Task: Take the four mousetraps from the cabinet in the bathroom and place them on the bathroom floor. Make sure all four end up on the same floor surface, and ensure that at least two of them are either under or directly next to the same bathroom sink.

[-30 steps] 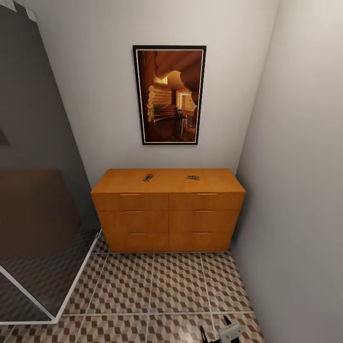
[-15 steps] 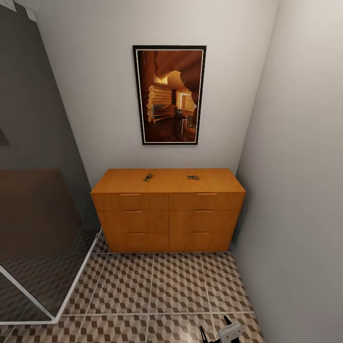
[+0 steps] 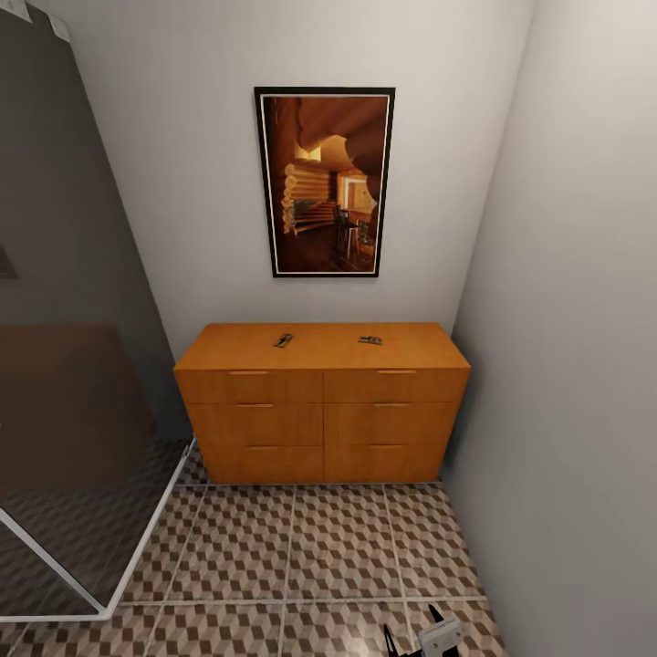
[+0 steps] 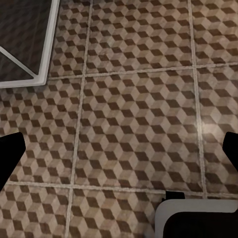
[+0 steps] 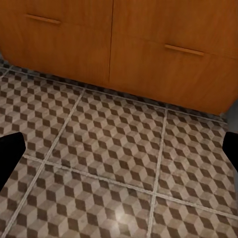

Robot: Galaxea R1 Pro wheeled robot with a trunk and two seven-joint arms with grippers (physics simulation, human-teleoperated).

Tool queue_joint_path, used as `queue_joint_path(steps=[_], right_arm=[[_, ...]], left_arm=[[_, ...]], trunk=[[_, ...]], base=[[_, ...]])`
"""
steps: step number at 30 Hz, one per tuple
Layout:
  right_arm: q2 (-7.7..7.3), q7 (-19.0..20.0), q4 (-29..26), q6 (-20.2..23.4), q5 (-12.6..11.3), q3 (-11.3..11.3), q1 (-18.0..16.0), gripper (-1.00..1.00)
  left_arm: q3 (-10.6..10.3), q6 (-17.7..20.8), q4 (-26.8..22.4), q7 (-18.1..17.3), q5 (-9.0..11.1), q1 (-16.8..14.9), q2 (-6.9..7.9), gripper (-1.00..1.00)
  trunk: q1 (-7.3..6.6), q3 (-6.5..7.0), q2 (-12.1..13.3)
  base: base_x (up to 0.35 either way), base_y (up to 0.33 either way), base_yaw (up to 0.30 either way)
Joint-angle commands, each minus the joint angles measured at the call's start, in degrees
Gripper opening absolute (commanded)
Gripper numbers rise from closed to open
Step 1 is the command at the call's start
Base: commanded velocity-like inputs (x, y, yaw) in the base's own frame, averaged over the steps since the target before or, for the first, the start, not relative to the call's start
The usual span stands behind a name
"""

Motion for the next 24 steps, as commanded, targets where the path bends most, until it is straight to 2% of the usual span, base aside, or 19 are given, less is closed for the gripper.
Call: queue_joint_path(steps=[1,8,13,18,19,24], right_arm=[[0.01,-0.60,0.03,-0.09,0.19,0.42,-0.06,1.00],[-0.02,-0.76,-0.55,0.51,0.15,-0.03,-0.06,1.00],[-0.46,-1.12,-2.85,4.22,-0.03,-0.17,-0.06,1.00],[-0.64,-1.41,-12.84,14.45,-1.42,-0.22,-0.06,1.00],[-0.63,-1.39,-16.66,19.12,-2.55,-0.22,-0.06,1.00],[-0.63,-1.28,-25.82,29.78,-6.86,-0.23,-0.07,1.00]], left_arm=[[-0.51,-0.21,0.19,0.00,0.49,-0.10,-0.03,1.00],[-0.48,0.27,0.19,0.00,0.49,-0.11,-0.03,1.00],[-0.46,0.49,0.19,0.00,0.49,-0.07,-0.03,1.00],[-0.50,1.77,0.19,0.00,0.49,-0.07,-0.03,1.00],[-0.51,2.15,0.19,0.00,0.49,-0.05,-0.03,1.00],[-0.53,2.62,0.19,0.00,0.49,-0.05,-0.03,1.00]], trunk=[[0.03,-0.12,-0.12],[0.03,-0.12,-0.12],[0.03,-0.12,-0.12],[0.03,-0.12,-0.12],[0.03,-0.12,-0.12],[0.03,-0.12,-0.12]], base=[[0.000,0.000,0.000],[0.000,0.000,0.000],[0.000,0.000,0.000],[0.000,0.000,0.000],[0.000,0.000,0.000],[0.000,0.000,0.000]])
